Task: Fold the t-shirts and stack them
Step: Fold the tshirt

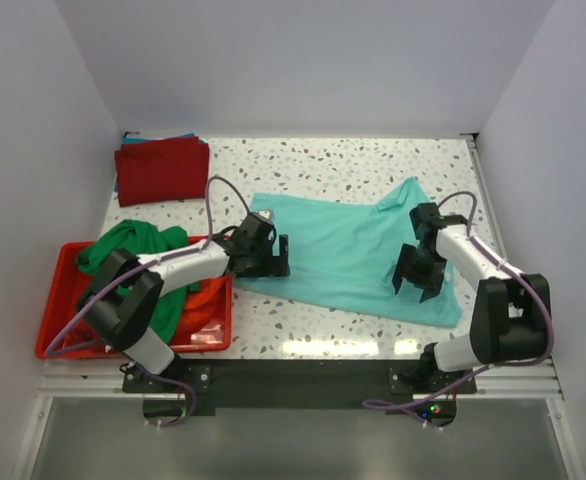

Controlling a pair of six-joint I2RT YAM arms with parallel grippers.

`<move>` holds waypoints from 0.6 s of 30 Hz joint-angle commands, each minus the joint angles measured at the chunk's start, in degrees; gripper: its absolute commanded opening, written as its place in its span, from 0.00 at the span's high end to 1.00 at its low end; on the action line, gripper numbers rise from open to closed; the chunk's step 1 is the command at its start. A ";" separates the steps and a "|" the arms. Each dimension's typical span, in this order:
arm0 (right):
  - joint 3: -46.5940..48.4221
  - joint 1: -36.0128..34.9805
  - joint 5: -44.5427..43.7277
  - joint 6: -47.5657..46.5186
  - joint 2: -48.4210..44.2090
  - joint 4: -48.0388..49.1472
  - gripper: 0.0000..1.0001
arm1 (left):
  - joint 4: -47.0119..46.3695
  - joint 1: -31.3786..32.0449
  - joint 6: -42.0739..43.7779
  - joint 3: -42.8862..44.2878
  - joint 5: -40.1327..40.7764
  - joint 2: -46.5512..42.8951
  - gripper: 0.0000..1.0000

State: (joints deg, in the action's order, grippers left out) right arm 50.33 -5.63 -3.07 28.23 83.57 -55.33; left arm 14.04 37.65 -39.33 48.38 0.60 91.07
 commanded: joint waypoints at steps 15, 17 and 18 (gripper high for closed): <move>1.27 -0.26 6.25 -0.45 5.27 9.28 0.35 | 2.22 0.32 3.20 8.66 -0.34 6.14 0.02; 1.18 -0.26 4.92 -0.37 6.60 8.49 0.35 | 1.87 0.41 3.38 7.96 -0.34 7.19 0.02; 0.92 -0.26 4.22 -0.19 7.13 8.22 0.35 | 1.52 0.41 3.38 7.52 -0.34 7.28 0.02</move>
State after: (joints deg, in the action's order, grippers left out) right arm 51.94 -5.63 2.59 27.68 89.76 -48.21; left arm 18.46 37.69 -37.67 56.97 0.47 97.56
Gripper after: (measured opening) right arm 0.649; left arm 0.974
